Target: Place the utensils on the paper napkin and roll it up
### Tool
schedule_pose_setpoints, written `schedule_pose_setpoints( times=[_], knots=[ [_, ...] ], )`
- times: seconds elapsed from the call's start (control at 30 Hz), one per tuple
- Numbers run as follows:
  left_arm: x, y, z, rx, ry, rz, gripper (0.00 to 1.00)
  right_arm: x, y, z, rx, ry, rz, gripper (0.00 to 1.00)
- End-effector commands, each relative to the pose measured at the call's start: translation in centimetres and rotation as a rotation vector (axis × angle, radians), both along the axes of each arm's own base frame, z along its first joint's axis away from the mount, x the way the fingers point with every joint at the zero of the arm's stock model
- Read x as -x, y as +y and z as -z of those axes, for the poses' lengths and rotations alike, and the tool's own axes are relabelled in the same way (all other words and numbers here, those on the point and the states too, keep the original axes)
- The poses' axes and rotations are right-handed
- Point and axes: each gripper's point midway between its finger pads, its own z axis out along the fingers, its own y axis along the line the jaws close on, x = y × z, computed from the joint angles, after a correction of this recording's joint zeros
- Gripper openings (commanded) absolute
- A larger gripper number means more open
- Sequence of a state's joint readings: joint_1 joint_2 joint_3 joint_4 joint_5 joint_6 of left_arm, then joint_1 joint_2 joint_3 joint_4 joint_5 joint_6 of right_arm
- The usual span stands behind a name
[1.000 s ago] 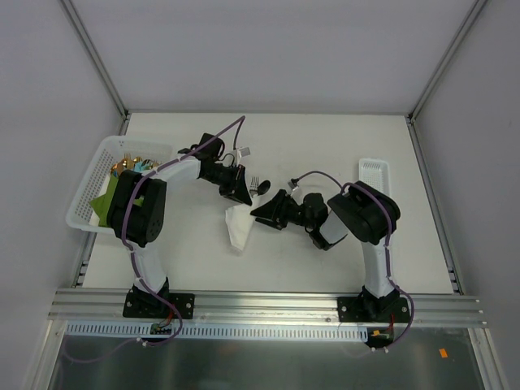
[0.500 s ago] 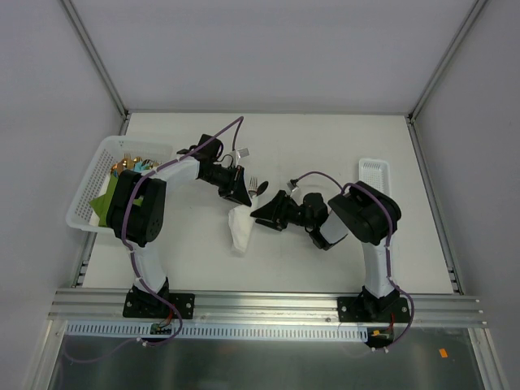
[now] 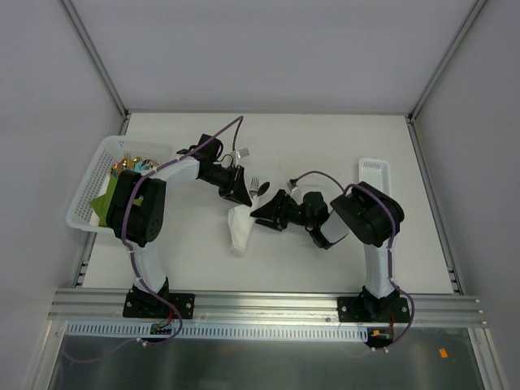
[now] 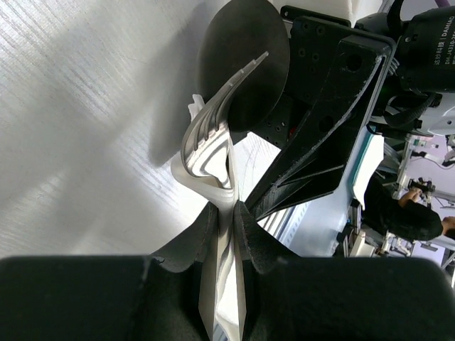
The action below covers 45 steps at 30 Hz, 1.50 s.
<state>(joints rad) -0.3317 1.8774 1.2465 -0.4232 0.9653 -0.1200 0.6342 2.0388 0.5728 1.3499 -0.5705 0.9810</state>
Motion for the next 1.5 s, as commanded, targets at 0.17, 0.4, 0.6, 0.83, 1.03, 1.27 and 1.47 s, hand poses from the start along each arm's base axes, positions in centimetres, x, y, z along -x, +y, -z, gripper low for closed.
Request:
schedule_pose_setpoints(
  times=[0.17,0.4,0.6,0.83,1.03,1.27,1.47],
  knots=[
    [-0.2,-0.6,-3.2,0.104,0.001,0.010,0.00,0.0,0.7,-7.3,-0.163,-0.228,-0.031,0.67],
    [-0.2,-0.6,-3.6,0.125,0.022,0.008,0.00,0.1,1.0,-8.3,-0.183,-0.243,-0.047,0.67],
    [0.1,-0.7,-4.3,0.161,0.035,0.023,0.00,0.1,1.2,-8.7,-0.194,-0.246,-0.056,0.68],
    [0.5,-0.8,-4.5,0.175,0.054,0.029,0.00,-0.1,1.7,-9.6,-0.212,-0.259,-0.066,0.68],
    [0.6,-0.8,-4.5,0.176,0.050,0.031,0.00,-0.2,1.8,-10.2,-0.225,-0.264,-0.068,0.63],
    [0.6,-0.9,-4.9,0.183,0.037,0.037,0.00,-0.4,1.9,-9.9,-0.225,-0.249,-0.066,0.38],
    [0.8,-0.8,-5.1,0.182,0.029,0.039,0.00,-0.6,2.3,-10.5,-0.240,-0.254,-0.072,0.24]
  ],
)
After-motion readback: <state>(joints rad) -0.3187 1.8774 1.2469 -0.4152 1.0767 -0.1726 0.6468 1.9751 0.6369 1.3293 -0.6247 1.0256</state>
